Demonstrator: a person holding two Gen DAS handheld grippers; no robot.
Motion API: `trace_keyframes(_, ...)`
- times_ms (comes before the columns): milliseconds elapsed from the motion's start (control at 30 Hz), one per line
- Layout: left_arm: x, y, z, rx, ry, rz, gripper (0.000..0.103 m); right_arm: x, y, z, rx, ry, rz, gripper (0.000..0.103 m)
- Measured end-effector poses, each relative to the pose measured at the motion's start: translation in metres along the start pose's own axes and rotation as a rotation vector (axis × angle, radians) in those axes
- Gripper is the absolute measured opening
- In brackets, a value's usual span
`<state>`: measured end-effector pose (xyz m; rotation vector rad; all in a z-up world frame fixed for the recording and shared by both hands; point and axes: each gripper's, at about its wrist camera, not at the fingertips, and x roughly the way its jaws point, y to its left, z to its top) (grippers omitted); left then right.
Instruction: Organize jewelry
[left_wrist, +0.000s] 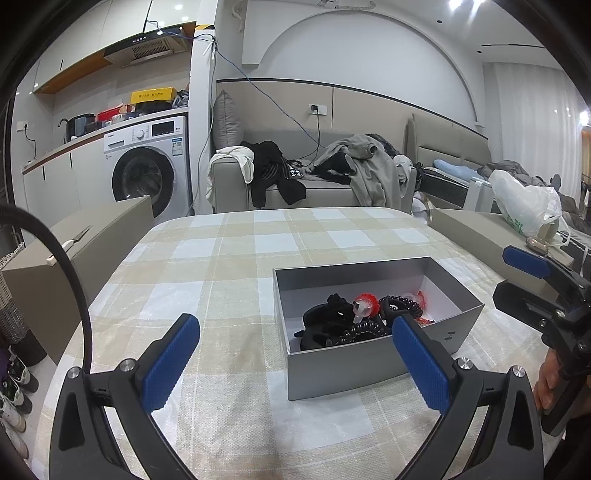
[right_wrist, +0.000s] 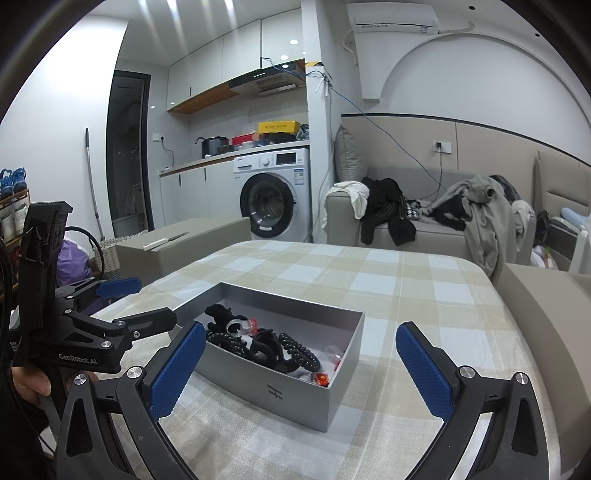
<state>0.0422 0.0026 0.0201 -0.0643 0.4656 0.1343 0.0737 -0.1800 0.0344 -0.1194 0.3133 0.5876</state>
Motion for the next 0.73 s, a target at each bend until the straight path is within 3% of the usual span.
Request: trace_keyframes(733, -0.0056, 0.0, -0.0002, 0.006, -0.029, -0.014, 0.102, 0.0027, 0.0009, -0.0051, 0.006, 0.01, 0.007, 0.103)
